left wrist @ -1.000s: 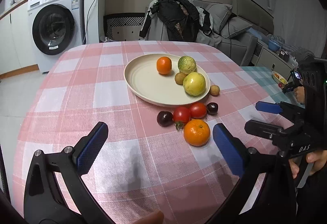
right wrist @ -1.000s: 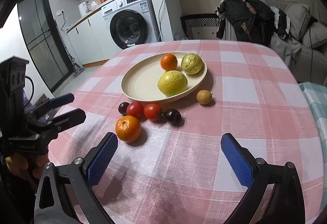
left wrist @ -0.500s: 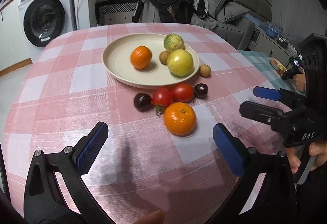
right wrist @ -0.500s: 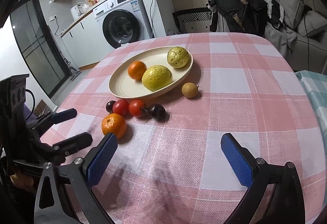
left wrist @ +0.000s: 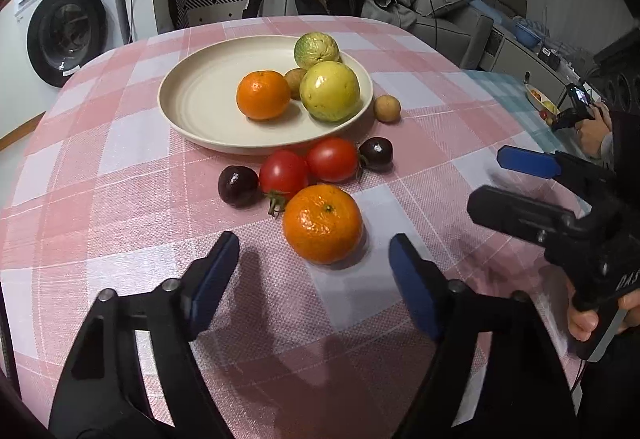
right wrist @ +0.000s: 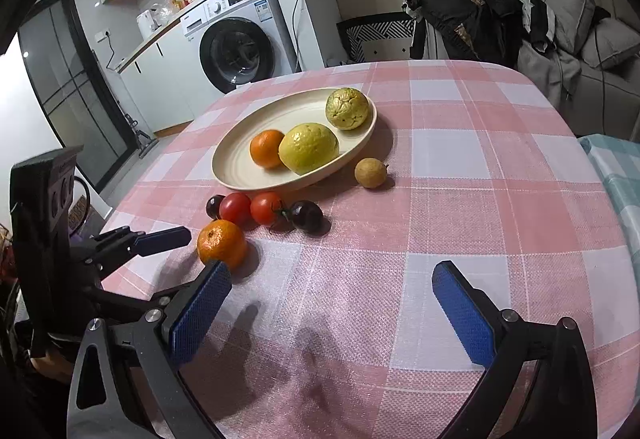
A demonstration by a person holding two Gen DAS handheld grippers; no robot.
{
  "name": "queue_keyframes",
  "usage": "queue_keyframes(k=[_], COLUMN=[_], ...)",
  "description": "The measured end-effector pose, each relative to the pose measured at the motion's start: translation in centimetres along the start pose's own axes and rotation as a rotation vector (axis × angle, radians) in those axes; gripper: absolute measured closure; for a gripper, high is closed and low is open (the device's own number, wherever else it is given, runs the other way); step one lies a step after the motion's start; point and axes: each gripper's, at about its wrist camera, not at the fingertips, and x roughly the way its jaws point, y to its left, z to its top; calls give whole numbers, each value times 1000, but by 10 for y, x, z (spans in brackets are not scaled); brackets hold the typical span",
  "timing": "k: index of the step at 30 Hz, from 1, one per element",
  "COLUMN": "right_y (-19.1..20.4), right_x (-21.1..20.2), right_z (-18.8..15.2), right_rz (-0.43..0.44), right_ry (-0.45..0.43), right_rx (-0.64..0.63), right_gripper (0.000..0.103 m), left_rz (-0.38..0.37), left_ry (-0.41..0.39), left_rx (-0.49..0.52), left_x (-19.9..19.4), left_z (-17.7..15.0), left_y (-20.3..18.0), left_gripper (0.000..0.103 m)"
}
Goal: Organize fruits
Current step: 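Move the left tool to the second orange and grasp it, then lift the orange with the left tool while the right tool grasps a dark plum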
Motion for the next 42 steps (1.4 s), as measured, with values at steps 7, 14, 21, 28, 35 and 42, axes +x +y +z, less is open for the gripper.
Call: queue_keyframes(k=[7, 14, 21, 28, 35, 42], right_y=[-1, -6, -7, -8, -9, 1], right_x=[2, 0, -1, 2, 5, 8], right_z=[-1, 0, 1, -2, -4, -5], right_rz=[-8, -5, 0, 0, 18, 32], right_ry=[7, 3, -1, 12, 23, 28], right_rx=[-4, 14, 24, 27, 45, 5], right_gripper=[0, 0, 0, 0, 0, 0], left_rz=[-10, -9, 2, 4, -1, -9], left_ry=[9, 5, 6, 6, 4, 3], left_rx=[0, -1, -6, -22, -6, 6], left_x=[7, 9, 11, 10, 9, 9], left_z=[4, 7, 6, 5, 5, 4], left_y=[-4, -7, -8, -3, -5, -6], left_gripper=[36, 42, 46, 52, 62, 64])
